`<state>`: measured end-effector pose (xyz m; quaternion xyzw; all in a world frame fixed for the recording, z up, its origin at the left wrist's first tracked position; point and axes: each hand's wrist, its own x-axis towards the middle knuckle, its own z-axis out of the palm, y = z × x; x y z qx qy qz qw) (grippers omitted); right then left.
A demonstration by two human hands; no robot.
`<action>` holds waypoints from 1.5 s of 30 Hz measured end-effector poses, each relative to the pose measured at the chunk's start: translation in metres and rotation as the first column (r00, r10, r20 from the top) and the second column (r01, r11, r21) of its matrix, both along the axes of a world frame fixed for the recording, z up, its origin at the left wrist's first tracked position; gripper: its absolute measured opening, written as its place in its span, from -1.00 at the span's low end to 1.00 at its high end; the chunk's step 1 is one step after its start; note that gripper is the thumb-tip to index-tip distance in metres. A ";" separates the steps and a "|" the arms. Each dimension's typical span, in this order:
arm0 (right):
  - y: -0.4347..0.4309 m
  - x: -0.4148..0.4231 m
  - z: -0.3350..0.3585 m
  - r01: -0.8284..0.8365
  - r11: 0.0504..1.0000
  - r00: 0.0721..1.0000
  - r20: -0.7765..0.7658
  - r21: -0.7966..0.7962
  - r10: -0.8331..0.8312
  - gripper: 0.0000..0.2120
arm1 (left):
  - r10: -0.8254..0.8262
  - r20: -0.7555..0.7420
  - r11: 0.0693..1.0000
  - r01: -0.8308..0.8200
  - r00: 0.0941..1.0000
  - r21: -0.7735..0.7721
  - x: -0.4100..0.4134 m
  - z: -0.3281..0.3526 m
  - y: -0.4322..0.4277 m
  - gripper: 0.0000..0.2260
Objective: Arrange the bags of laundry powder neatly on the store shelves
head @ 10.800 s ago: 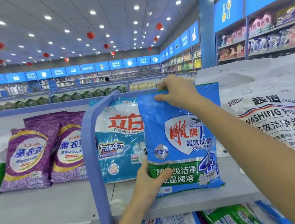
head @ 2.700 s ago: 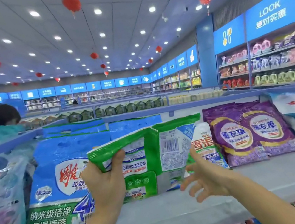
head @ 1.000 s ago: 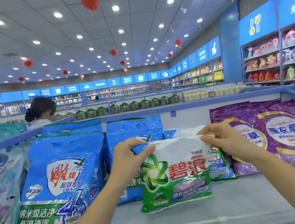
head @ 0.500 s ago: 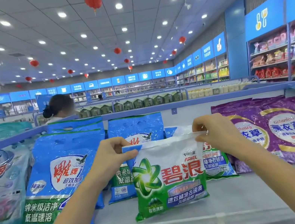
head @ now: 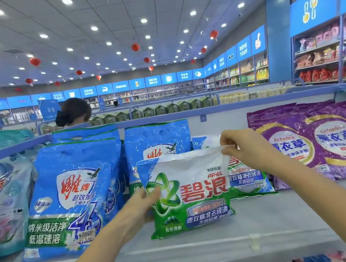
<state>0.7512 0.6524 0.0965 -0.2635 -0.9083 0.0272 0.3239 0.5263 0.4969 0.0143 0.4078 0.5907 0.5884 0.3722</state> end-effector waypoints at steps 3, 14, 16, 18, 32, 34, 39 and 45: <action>-0.003 -0.004 0.004 -0.061 0.998 0.997 -0.053 0.018 0.062 -0.91 | -0.128 -0.260 0.987 0.097 0.957 -0.129 0.005 -0.024 -0.005 -0.51; 0.021 0.002 -0.003 -0.150 0.966 0.913 -0.404 -0.210 0.054 -0.82 | -0.035 -0.263 0.996 0.013 0.964 -0.088 0.004 -0.030 0.015 -0.42; 0.030 0.017 -0.020 -0.281 0.790 0.867 -0.497 -0.545 -0.035 -0.74 | -0.019 -0.214 0.995 -0.004 0.977 -0.103 0.010 -0.031 0.022 -0.43; 0.041 0.034 -0.046 -0.277 0.549 0.935 -0.354 -0.788 -0.036 -0.55 | -0.046 -0.185 0.995 0.028 0.982 -0.100 0.024 -0.029 0.029 -0.55; 0.055 0.057 -0.092 -0.042 0.593 0.964 -0.189 -0.804 -0.187 -0.82 | 0.015 -0.268 0.990 -0.051 0.963 -0.128 0.066 -0.044 0.130 -0.23; 0.053 0.054 -0.092 -0.043 0.628 0.961 -0.204 -0.777 -0.186 -0.82 | -0.013 -0.243 0.986 -0.028 0.970 -0.162 0.066 -0.042 0.129 -0.49; 0.054 0.054 -0.092 -0.022 0.625 0.951 -0.210 -0.780 -0.227 -0.54 | -0.031 -0.245 0.987 -0.009 0.969 -0.161 0.070 -0.028 0.118 -0.59; 0.021 0.054 -0.070 0.037 0.911 0.791 -0.545 -0.411 -0.279 -0.60 | 0.112 -0.398 0.993 -0.093 0.910 0.067 0.068 0.008 0.049 -0.56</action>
